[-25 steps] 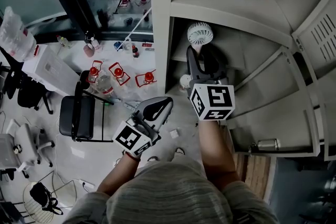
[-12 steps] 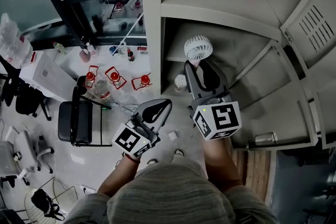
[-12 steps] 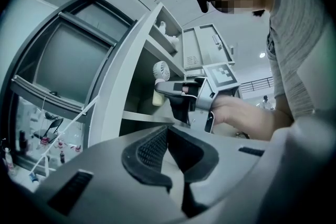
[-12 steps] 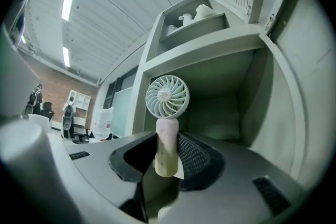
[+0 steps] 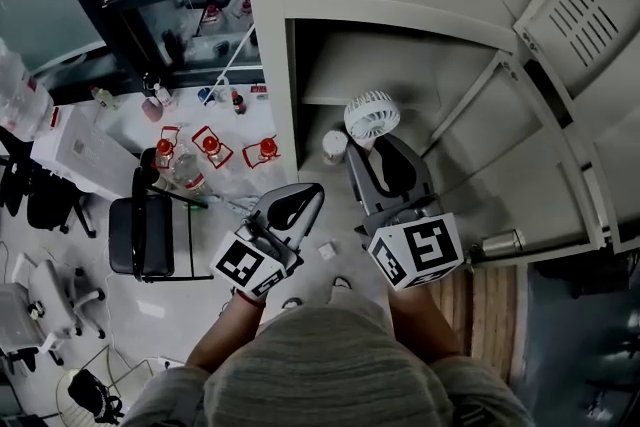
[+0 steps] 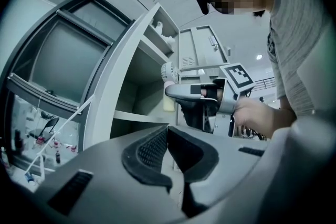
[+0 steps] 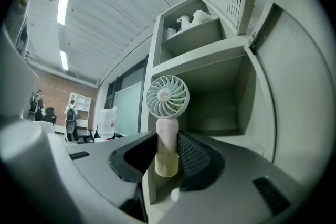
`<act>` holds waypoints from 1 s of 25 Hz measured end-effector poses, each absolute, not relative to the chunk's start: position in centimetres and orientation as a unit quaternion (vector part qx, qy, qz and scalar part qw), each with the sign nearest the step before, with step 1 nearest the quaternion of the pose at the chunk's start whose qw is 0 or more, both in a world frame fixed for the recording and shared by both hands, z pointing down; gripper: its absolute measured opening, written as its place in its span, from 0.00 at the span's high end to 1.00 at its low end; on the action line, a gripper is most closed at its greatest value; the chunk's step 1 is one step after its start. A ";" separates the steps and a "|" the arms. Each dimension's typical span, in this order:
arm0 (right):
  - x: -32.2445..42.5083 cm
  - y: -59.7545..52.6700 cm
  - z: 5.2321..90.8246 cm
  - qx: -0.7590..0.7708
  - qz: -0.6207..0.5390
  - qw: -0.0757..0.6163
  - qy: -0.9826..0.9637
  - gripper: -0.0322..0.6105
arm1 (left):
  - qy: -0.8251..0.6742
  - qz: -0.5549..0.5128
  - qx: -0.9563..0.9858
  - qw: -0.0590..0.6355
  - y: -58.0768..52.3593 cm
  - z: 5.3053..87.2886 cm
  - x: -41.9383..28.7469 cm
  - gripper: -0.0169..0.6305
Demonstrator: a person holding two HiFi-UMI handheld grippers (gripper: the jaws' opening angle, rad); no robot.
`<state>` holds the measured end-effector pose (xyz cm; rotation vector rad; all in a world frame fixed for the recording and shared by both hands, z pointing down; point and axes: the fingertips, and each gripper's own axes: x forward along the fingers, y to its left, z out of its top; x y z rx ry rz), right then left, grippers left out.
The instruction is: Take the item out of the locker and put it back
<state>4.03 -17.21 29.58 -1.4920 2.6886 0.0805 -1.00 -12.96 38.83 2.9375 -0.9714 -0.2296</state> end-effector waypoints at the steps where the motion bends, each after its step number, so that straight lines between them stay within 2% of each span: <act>1: 4.1 -16.9 29.6 -0.485 0.025 0.032 0.873 0.73 | -0.311 -0.073 0.947 0.019 -12.9 38.8 -0.9 0.96; 25: 5.4 -14.5 30.4 -0.499 0.011 0.035 0.866 0.73 | -0.288 -0.065 0.955 0.019 -11.5 38.9 0.4 0.96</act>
